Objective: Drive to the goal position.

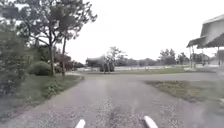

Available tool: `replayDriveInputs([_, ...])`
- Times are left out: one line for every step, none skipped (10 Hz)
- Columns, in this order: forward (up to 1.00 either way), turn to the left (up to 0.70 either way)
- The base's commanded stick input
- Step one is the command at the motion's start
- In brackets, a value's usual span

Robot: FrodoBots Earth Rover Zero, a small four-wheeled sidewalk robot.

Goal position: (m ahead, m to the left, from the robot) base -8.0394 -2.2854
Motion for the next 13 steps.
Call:
replayDriveInputs([0.70, 0.00])
replayDriveInputs([0.70, 0.00])
replayDriveInputs([0.70, 0.00])
replayDriveInputs([0.70, 0.00])
replayDriveInputs([0.70, 0.00])
replayDriveInputs([0.70, 0.00])
replayDriveInputs([0.70, 0.00])
replayDriveInputs([0.70, 0.00])
replayDriveInputs([0.70, 0.00])
replayDriveInputs([0.70, 0.00])
replayDriveInputs([0.70, 0.00])
replayDriveInputs([0.70, 0.00])
replayDriveInputs([0.70, 0.00])
